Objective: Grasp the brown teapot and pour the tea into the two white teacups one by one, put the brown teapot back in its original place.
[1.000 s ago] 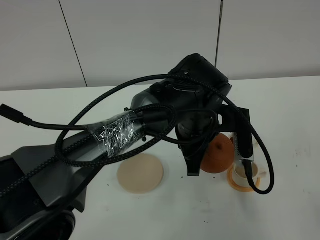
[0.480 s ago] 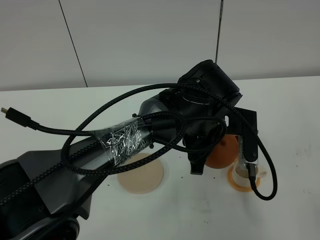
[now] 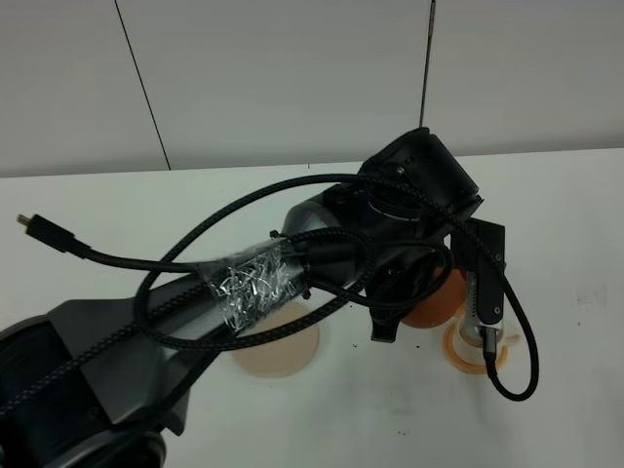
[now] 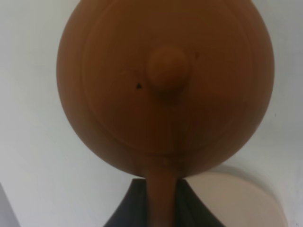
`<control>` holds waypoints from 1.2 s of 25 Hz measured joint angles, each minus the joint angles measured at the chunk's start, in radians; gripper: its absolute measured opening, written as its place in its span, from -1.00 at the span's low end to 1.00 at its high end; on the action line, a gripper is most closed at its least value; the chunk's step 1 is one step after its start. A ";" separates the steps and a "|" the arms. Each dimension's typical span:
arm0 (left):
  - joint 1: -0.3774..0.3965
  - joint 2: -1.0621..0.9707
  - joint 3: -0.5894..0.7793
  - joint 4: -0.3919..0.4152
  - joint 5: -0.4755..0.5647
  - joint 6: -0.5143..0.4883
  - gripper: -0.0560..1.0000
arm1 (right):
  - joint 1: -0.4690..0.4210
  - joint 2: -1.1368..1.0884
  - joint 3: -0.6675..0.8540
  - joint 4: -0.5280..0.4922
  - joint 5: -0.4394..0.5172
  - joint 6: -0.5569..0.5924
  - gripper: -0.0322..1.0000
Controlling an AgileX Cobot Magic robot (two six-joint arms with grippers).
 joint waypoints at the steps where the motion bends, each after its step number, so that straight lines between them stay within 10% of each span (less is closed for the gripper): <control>1: 0.000 0.008 0.000 0.000 0.000 0.000 -0.58 | 0.000 0.000 0.000 0.000 0.000 0.000 -0.37; 30: -0.041 0.049 0.001 0.166 -0.028 0.007 -0.58 | 0.000 0.000 0.000 0.000 0.000 0.001 -0.37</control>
